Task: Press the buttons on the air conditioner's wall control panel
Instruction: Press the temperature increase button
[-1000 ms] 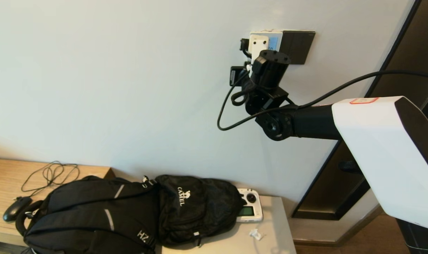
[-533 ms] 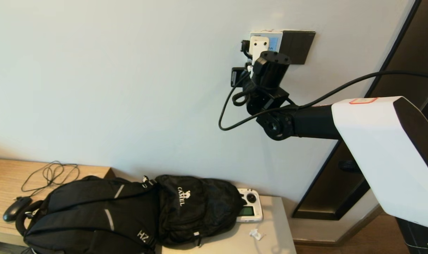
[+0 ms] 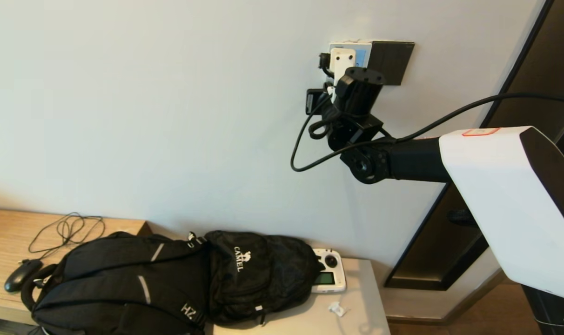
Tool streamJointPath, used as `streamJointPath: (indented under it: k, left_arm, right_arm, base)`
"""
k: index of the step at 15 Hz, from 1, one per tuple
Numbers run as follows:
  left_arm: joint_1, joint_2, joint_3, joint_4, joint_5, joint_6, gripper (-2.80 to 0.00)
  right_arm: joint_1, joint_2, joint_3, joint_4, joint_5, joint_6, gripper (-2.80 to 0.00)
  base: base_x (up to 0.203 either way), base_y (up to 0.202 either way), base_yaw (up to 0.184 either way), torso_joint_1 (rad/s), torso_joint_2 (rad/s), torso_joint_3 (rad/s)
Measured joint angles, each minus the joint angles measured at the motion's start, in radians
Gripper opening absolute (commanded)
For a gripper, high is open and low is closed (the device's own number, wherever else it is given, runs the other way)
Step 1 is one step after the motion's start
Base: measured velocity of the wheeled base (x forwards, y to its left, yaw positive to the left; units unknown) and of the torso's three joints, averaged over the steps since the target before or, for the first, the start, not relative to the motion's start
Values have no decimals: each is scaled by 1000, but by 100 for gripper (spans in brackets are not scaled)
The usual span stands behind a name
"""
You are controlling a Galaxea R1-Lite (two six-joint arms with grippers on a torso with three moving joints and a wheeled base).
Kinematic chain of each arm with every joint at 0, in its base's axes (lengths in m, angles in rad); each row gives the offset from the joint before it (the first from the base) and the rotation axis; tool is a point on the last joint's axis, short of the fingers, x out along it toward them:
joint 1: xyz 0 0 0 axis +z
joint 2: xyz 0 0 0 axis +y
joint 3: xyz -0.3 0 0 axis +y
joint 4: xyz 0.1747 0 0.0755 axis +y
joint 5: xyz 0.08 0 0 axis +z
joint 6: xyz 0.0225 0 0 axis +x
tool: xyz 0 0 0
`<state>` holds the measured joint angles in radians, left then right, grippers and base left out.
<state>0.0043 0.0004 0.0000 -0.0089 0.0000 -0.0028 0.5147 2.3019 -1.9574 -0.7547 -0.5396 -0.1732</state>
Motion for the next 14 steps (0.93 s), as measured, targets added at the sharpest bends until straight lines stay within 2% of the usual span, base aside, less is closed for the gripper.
streamJointPath:
  k: [10, 14]
  left_arm:
    - [0, 0, 0, 0, 0, 0, -280]
    - [0, 0, 0, 0, 0, 0, -280]
  right_arm:
    - [0, 3, 3, -11, 2, 1, -280]
    - [17, -16, 27, -77, -8, 1, -280]
  base:
    - [0, 0, 0, 0, 0, 0]
    - [0, 0, 0, 0, 0, 0]
